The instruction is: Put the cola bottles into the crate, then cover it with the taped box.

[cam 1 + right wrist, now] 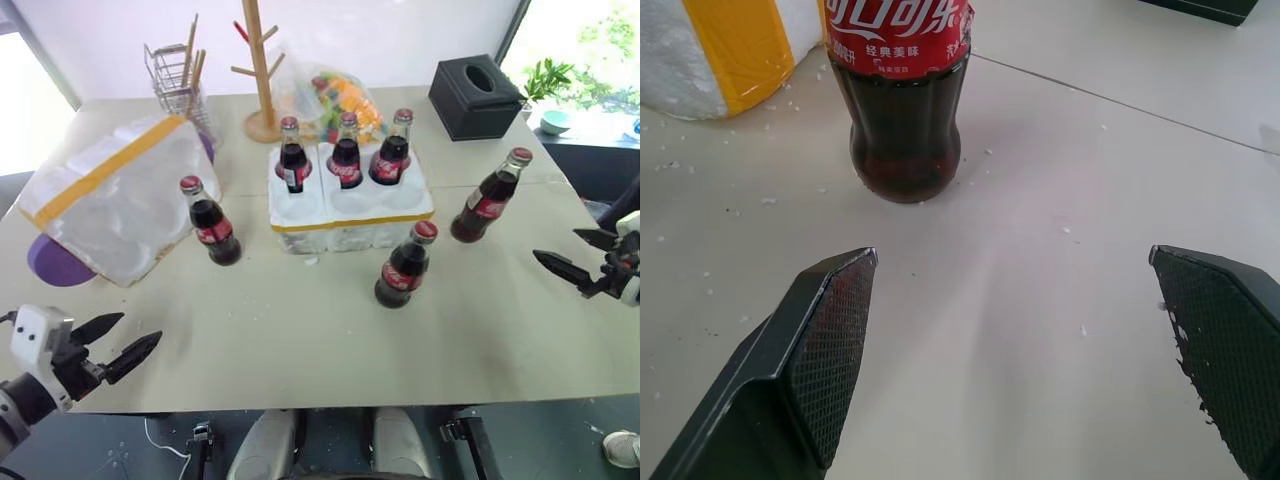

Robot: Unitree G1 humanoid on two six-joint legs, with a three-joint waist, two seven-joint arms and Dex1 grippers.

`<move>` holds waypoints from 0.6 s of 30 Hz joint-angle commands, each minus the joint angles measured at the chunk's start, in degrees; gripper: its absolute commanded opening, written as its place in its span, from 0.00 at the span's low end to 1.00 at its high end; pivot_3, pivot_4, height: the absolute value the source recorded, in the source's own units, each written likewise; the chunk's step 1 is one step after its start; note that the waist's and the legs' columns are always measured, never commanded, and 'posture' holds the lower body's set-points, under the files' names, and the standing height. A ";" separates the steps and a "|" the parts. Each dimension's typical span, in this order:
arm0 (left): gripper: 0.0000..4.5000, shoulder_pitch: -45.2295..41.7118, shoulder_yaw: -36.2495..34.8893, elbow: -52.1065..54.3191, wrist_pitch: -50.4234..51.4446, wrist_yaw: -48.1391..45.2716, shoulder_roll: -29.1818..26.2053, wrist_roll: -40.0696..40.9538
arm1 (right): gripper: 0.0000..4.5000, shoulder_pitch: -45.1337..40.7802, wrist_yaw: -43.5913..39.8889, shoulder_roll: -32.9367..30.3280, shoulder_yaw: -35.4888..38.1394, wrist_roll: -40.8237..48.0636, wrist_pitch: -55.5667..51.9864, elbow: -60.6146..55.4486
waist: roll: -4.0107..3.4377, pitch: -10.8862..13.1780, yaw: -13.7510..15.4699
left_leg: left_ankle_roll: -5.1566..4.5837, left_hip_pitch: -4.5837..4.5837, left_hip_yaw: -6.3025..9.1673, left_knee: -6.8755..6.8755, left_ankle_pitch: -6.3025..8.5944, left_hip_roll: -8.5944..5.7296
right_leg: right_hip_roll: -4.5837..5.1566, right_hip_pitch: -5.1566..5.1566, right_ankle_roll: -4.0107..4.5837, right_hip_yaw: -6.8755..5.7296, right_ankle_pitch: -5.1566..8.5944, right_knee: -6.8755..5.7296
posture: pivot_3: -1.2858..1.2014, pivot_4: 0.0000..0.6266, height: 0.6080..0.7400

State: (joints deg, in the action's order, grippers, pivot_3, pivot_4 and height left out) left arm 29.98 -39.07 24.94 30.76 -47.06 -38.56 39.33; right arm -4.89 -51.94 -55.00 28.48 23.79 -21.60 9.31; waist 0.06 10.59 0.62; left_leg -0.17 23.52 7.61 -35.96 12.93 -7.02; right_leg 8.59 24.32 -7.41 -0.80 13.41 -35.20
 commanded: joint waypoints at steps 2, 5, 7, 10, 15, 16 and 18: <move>0.98 -0.83 -0.34 0.05 -1.00 0.89 0.25 -0.62 | 1.00 -0.86 0.62 0.10 1.14 0.52 0.22 -0.92 | 0.00 0.00 0.09 | 0.00 0.00 0.00 0.00 0.00 0.00 | 0.00 0.00 0.00 0.00 0.00 0.00 | 0.52 0.24 0.99; 0.98 -2.55 -0.72 -0.94 -0.35 1.91 0.46 -0.13 | 1.00 -0.43 0.92 0.33 1.09 0.41 0.35 -1.47 | 0.00 0.00 0.12 | 0.00 0.00 0.00 -0.02 0.00 0.00 | 0.00 0.00 0.00 0.00 -0.01 -0.02 | 0.52 0.24 0.99; 0.98 -3.59 -0.91 -1.64 0.35 3.12 0.37 -0.23 | 1.00 -0.29 1.33 0.37 1.20 0.19 0.43 -1.59 | 0.00 0.00 0.12 | 0.00 0.00 0.00 -0.04 0.00 0.00 | -0.01 -0.01 0.00 0.00 -0.01 -0.03 | 0.52 0.24 0.99; 0.98 -5.27 -1.10 -2.66 0.61 4.67 0.26 -0.45 | 1.00 -0.30 1.78 0.28 1.44 0.21 0.26 -1.58 | 0.00 0.00 0.11 | 0.00 -0.01 0.00 -0.04 0.00 0.00 | -0.03 -0.01 -0.01 0.00 -0.01 -0.04 | 0.52 0.24 0.99; 0.98 -5.82 -0.81 -1.72 1.98 5.10 -0.58 -0.18 | 1.00 -0.04 2.06 0.24 1.70 0.54 -0.13 -1.86 | 0.00 0.00 0.06 | -0.01 -0.03 -0.01 -0.03 0.00 -0.01 | -0.04 -0.01 -0.01 0.01 -0.03 -0.05 | 0.52 0.24 0.99; 0.98 -5.84 -0.65 -1.64 2.22 5.10 -0.69 -0.18 | 1.00 0.03 2.11 0.28 1.74 0.67 -0.33 -1.93 | 0.00 0.00 0.06 | -0.01 -0.03 -0.02 -0.04 0.00 -0.01 | -0.04 -0.01 -0.01 0.01 -0.03 -0.05 | 0.52 0.24 0.99; 0.98 -6.00 -0.45 -1.42 2.91 5.19 -0.75 0.18 | 1.00 0.28 2.14 0.40 1.86 0.84 -0.55 -2.13 | 0.00 0.00 0.08 | -0.01 -0.03 -0.02 -0.03 0.00 -0.01 | -0.04 -0.01 -0.01 0.01 -0.03 -0.05 | 0.52 0.24 0.99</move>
State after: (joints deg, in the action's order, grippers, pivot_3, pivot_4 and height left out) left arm 23.95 -39.02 22.30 33.33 -42.03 -38.35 38.96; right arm -4.62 -49.92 -54.58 28.49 23.81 -22.22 9.13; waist 0.06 10.59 0.70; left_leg -0.18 23.49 7.60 -35.99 12.92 -7.03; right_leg 8.55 24.31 -7.41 -0.79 13.38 -35.26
